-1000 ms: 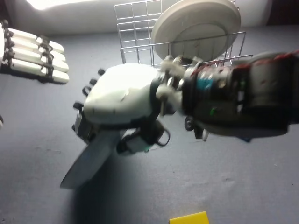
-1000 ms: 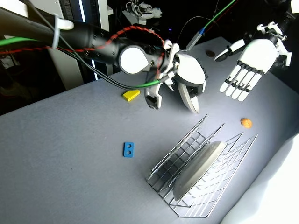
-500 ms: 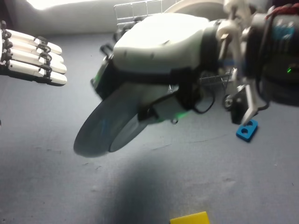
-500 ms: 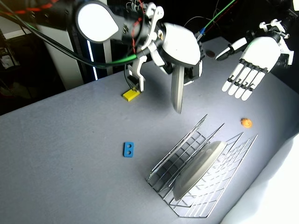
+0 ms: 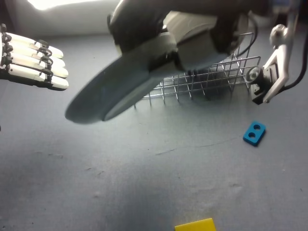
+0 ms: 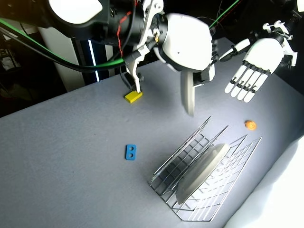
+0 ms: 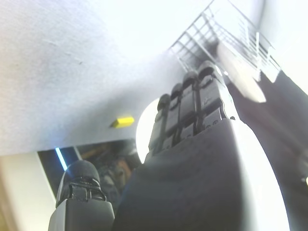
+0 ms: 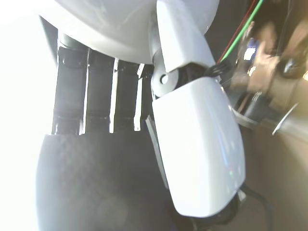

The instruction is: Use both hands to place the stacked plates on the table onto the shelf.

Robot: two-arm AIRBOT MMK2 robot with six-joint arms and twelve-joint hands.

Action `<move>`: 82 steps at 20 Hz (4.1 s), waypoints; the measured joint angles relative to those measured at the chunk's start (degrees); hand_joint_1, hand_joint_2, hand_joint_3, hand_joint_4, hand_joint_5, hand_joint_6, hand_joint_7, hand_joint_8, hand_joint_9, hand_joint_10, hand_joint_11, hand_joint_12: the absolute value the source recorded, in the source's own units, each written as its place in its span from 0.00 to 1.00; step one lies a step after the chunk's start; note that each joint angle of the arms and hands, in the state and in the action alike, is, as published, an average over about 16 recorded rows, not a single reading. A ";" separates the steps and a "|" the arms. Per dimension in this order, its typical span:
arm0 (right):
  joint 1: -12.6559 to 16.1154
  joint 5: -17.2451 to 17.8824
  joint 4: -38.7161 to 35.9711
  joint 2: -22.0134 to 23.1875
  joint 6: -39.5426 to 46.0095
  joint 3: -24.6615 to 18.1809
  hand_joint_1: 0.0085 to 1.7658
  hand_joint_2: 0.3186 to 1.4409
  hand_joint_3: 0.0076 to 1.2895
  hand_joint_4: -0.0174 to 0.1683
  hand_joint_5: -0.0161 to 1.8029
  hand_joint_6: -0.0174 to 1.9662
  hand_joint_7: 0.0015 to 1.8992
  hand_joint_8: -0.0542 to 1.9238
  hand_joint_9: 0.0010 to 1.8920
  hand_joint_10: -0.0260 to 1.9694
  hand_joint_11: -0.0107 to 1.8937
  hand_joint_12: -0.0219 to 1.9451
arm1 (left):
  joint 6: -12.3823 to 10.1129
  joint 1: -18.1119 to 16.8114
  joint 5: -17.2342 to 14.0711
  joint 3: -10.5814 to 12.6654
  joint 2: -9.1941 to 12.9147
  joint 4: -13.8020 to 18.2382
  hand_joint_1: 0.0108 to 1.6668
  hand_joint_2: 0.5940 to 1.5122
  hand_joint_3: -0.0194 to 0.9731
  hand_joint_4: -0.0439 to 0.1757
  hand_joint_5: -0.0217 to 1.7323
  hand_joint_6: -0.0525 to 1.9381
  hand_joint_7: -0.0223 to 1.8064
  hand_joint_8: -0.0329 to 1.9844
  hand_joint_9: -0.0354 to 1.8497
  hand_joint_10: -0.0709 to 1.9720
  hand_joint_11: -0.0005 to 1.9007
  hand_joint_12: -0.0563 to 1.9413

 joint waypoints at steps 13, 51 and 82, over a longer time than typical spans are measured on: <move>2.75 -3.29 -2.92 2.91 13.58 7.42 0.77 0.66 0.00 0.05 0.46 0.54 0.52 0.53 0.49 0.59 0.42 0.64 | 0.11 0.66 0.02 -0.02 0.00 0.04 0.01 0.52 0.04 0.20 0.02 0.03 0.02 0.01 0.03 0.04 0.01 0.03; -1.75 -11.41 -1.66 -6.64 4.12 19.94 0.64 0.67 0.00 0.08 0.37 0.15 0.42 0.13 0.39 0.18 0.20 0.68 | 1.00 0.08 -0.18 -2.62 -0.02 -0.66 0.01 0.52 0.04 0.20 0.02 0.03 0.02 0.01 0.03 0.04 0.01 0.03; -2.58 -6.76 -1.81 22.61 -9.81 -1.13 0.30 0.84 0.00 0.08 0.60 0.57 0.62 0.63 0.58 0.77 0.53 0.91 | -0.65 -5.96 2.51 -21.63 5.25 0.25 0.16 0.74 0.03 0.23 0.48 0.59 0.56 0.59 0.50 0.63 0.32 0.86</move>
